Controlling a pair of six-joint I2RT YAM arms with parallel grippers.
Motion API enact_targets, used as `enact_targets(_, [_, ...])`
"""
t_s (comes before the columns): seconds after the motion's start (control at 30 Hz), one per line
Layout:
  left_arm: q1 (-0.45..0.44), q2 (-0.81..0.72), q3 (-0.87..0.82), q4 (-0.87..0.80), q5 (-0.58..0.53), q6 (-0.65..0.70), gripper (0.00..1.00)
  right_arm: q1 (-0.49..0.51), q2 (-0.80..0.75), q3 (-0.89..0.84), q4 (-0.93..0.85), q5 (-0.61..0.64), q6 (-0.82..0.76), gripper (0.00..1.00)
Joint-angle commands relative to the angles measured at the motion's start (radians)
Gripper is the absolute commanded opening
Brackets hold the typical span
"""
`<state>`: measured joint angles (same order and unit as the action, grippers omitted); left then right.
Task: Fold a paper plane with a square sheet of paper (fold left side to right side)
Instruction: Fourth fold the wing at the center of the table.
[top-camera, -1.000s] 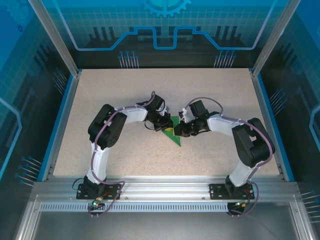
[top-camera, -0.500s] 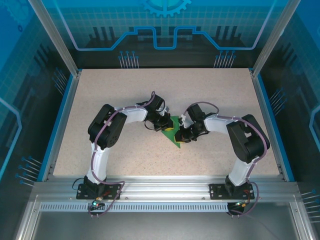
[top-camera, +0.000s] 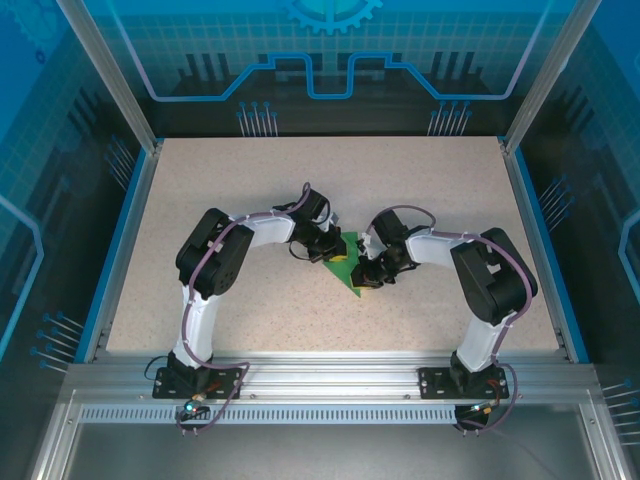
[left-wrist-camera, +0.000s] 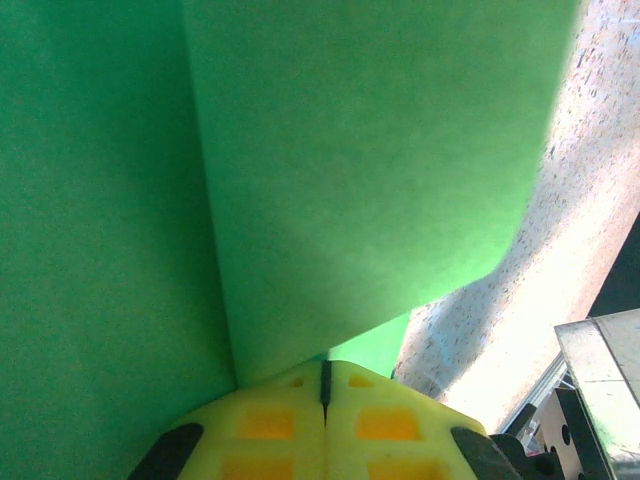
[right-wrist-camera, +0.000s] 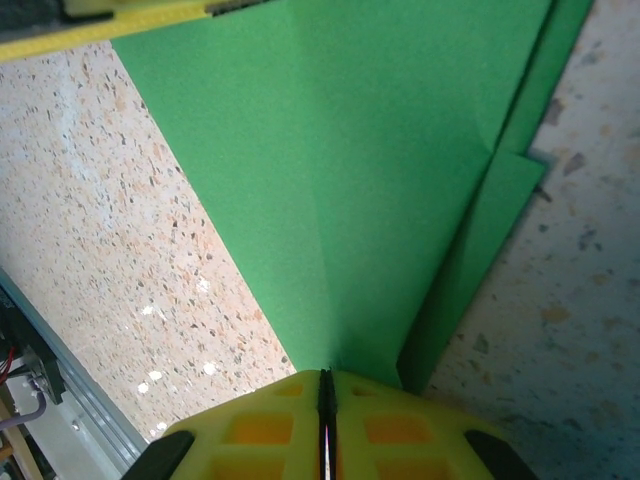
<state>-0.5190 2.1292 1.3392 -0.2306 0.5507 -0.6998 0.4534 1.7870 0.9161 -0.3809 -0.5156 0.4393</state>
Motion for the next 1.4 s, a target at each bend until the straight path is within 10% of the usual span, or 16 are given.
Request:
enact_targets(0.0, [0.003,0.014,-0.034,-0.087,-0.045,0.017,0.05,0.017,0.026,0.007,-0.067,0.01,-0.02,0.11])
enact_targets(1.37, [0.026,0.016,-0.054,-0.079,-0.062,-0.001,0.05,0.025,-0.139,-0.173,-0.208,0.006,-0.01,0.07])
